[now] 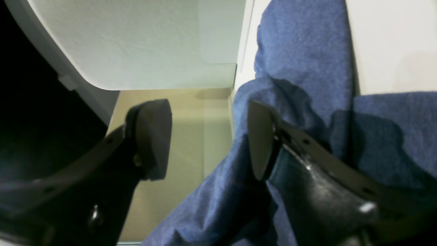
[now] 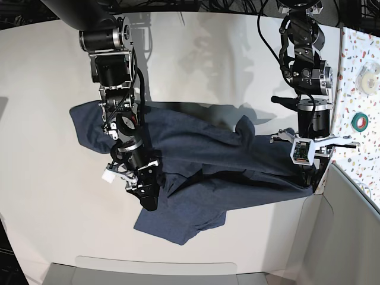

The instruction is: Layout the t-shirt on the table in an organized manner, then fold the t-shirt properly

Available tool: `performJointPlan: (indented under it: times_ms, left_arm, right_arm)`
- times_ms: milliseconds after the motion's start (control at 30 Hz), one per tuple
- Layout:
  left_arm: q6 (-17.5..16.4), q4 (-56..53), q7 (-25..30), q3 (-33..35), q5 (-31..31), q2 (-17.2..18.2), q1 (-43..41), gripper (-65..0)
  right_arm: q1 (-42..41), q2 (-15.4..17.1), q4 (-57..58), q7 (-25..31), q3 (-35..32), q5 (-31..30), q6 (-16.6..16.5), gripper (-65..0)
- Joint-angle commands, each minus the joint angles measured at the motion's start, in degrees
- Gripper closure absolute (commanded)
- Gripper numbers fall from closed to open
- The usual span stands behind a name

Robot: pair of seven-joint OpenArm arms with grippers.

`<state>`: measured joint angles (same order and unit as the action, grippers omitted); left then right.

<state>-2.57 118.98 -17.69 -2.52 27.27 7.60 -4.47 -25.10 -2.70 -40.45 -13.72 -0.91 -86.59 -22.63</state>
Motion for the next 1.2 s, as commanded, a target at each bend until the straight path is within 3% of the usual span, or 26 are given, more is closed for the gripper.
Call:
performJointPlan:
  times_ms: [0, 167, 400, 800, 867, 1167]
  left_arm:
    - [1.2, 1.1, 1.8, -0.1, 0.4, 0.2, 0.6, 0.0]
    - [1.2, 1.1, 1.8, 0.2, 0.4, 0.2, 0.6, 0.0]
    - [1.2, 1.1, 1.6, 0.3, 0.4, 0.2, 0.6, 0.0]
    - [1.2, 1.1, 1.5, 0.0, 0.4, 0.2, -0.5, 0.0]
    - [1.2, 1.1, 1.5, 0.0, 0.4, 0.2, -0.5, 0.0]
    - [1.2, 1.0, 1.4, 0.0, 0.5, 0.2, -0.2, 0.0]
  right_arm:
    - [1.3, 1.2, 1.4, 1.5, 0.2, 1.6, 3.8, -35.4]
    - [2.1, 1.0, 0.8, -1.2, -0.1, 1.6, 3.8, -35.4]
    - [2.1, -2.6, 0.7, -7.4, -0.2, 1.6, 3.9, -35.5]
    - [-2.0, -6.3, -4.8, -6.7, -3.6, 1.6, 4.2, -35.6]
    - [-2.8, -6.3, -4.9, -4.6, -3.8, 1.6, 4.3, -35.6]
    - [-5.8, -6.3, -9.9, 7.3, -11.1, 1.6, 15.9, -35.6]
